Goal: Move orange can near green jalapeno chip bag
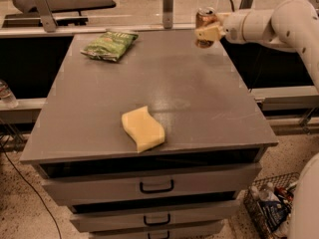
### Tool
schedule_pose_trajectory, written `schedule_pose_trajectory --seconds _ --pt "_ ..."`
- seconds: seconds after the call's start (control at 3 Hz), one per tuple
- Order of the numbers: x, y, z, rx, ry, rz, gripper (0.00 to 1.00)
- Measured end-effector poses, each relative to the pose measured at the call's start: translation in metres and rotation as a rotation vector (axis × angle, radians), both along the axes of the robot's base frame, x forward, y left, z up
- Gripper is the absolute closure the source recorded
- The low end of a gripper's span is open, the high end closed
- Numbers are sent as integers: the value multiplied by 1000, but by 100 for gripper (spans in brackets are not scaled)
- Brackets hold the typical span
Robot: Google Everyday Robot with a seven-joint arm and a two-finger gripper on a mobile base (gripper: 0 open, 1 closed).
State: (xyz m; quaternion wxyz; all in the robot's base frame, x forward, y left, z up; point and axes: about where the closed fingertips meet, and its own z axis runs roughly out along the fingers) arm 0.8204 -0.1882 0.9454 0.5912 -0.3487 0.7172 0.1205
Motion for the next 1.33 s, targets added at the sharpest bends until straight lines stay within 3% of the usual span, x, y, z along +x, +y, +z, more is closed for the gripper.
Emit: schedule_pose_trajectory --seconds 0.33,0.67,1.0,1.33 --pt "-15 34 40 -32 -35 58 100" --pt "-19 41 48 -40 -39 73 100" --pt "-23 62 42 -18 -12 130 100" --pt "-42 118 26 18 52 257 100"
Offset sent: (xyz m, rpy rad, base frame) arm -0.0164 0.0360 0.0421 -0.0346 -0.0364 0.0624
